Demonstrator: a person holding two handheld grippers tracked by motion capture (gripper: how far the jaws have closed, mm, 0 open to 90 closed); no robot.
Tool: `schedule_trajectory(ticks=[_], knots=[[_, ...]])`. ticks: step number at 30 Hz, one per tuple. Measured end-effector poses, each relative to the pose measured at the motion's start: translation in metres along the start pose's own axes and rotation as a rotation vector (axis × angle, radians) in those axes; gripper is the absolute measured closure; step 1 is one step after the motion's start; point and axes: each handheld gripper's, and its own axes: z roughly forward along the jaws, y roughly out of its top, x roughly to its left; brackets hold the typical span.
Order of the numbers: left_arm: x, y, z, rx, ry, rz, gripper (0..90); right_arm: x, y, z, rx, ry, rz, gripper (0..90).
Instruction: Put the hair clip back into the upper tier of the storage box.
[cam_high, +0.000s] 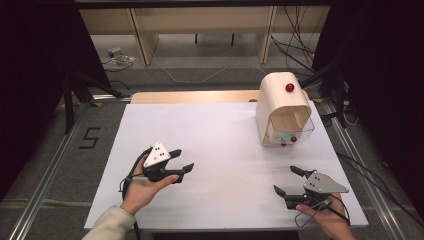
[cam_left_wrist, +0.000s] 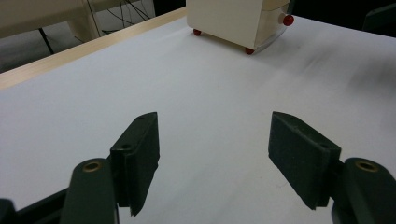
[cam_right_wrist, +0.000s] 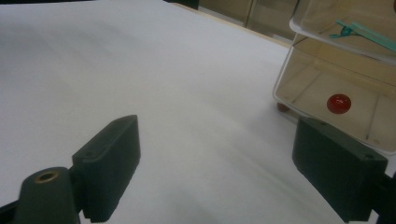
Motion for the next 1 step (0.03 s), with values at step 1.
schedule_trajectory(ticks=[1], knots=[[0.0002,-0.0005,0.0001,0.001,0.0,0.0,33.4,-0.0002,-0.0002,0.0,0.001,0.0,0.0,16.2]])
